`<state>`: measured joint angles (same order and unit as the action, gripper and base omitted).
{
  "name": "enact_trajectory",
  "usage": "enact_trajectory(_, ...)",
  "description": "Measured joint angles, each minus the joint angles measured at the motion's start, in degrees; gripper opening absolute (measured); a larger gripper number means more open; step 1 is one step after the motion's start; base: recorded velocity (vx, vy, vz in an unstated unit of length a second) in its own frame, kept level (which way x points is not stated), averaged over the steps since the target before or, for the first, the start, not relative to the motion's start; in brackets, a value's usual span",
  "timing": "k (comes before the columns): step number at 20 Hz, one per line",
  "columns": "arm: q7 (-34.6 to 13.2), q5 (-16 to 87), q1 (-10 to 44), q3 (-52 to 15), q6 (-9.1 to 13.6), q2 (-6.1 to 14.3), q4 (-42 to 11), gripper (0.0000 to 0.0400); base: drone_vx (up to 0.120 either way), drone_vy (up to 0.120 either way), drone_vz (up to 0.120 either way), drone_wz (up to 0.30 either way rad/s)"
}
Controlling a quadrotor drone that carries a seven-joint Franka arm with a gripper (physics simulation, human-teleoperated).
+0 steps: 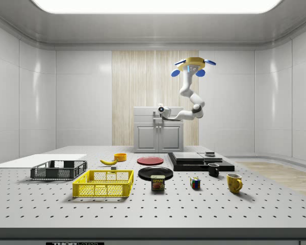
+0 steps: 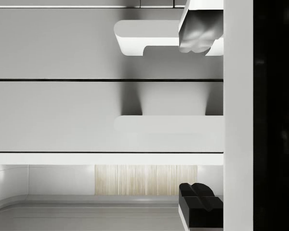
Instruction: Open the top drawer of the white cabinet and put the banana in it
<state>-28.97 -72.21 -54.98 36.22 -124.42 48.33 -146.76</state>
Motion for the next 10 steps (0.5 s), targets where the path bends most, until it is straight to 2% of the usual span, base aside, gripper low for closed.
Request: enact_trajectory(10,3.35,-7.12,-1.52,-3.84,-1.80,-5.14,1.77,0.0400,0.000,0.000,0.000,0.000)
